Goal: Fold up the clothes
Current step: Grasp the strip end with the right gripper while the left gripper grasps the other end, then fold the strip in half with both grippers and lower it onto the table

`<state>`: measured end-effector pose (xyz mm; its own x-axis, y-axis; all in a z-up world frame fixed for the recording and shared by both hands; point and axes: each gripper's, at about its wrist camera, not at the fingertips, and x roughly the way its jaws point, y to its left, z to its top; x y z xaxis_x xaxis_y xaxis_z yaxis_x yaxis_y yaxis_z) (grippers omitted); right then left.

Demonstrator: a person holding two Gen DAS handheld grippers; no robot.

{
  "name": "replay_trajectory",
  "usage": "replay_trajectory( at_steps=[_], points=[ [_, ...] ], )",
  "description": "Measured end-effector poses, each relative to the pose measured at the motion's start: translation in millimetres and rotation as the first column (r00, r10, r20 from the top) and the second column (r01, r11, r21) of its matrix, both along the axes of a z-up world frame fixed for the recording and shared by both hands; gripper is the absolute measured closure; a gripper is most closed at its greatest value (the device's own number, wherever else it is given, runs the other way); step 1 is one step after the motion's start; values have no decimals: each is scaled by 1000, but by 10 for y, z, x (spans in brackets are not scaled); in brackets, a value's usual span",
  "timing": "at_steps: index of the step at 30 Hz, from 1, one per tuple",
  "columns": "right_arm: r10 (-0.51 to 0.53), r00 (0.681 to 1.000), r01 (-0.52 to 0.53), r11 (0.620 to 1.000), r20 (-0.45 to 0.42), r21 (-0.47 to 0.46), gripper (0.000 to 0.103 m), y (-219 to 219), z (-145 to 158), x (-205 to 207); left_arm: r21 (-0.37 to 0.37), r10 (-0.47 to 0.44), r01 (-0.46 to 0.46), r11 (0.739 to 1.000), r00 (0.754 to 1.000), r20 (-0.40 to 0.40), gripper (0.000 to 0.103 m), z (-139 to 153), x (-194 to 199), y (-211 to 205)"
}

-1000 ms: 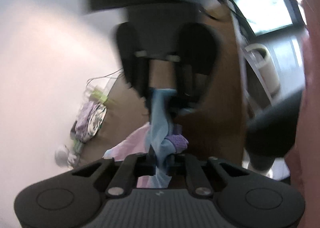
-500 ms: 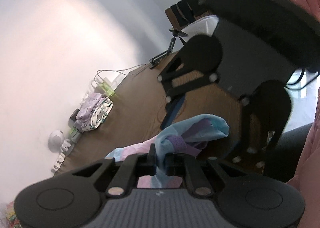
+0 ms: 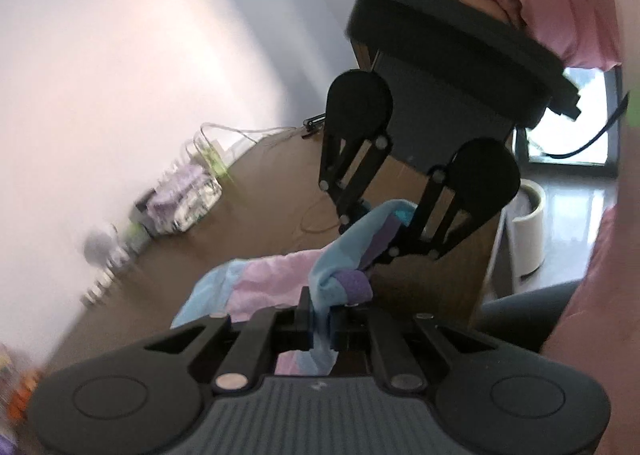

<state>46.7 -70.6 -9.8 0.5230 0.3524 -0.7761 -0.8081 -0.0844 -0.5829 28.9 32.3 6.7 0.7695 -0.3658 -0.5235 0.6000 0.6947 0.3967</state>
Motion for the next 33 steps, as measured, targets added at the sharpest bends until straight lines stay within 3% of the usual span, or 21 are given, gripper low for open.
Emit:
replay_trajectory(
  at_steps=[5,9,11,13,16,19,21,23,25,26,27,28,29,30,31,33],
  points=[
    [94,984,-118,981,-153,-156,89,251,510,242,-228,40,-71,971,990,-138,98,356,311,382],
    [31,934,-121,965,-357,-231,88,615,838,968,-394,104,-216,893,952,-287,98,444,879,801],
    [-48,882,-83,963,-468,-256,87,822,847,1435,-446,140,-309,840,918,-372,98,359,1225,1025],
    [-109,833,-43,965,-543,-260,85,901,766,1766,-476,163,-396,785,874,-458,98,215,1506,1217],
    [-158,759,8,972,-631,-234,77,937,631,2166,-487,167,-470,736,823,-542,98,10,1763,1425],
    [-177,710,56,979,-682,-196,72,862,517,2435,-480,159,-498,722,795,-586,97,-127,1882,1519],
    [-179,677,88,983,-714,-163,71,770,471,2526,-478,153,-508,717,783,-603,97,-162,1916,1553],
    [-172,656,119,985,-735,-125,64,667,434,2578,-484,149,-515,707,778,-610,97,-168,1870,1605],
    [-164,638,152,985,-753,-86,56,549,407,2601,-494,150,-530,689,771,-619,90,-144,1801,1645],
    [-160,629,169,983,-761,-67,52,490,394,2612,-501,149,-541,676,765,-626,78,-150,1818,1659],
    [-155,620,201,979,-769,-35,41,417,401,2629,-506,159,-560,656,758,-632,57,-161,1852,1684],
    [-150,612,238,971,-776,0,29,339,415,2647,-509,175,-581,635,750,-638,48,-169,1879,1716],
    [-140,601,286,957,-787,48,24,215,437,2655,-515,196,-598,614,747,-635,40,-166,1864,1747],
    [-128,588,338,936,-799,99,18,75,461,2660,-522,222,-608,599,752,-621,38,-141,1806,1769],
    [-114,576,388,910,-809,148,17,-64,485,2665,-527,248,-609,593,761,-600,36,-102,1733,1770],
    [-108,581,499,830,-807,249,7,-352,511,2628,-516,308,-589,622,790,-531,25,3,1519,1712]
  ],
)
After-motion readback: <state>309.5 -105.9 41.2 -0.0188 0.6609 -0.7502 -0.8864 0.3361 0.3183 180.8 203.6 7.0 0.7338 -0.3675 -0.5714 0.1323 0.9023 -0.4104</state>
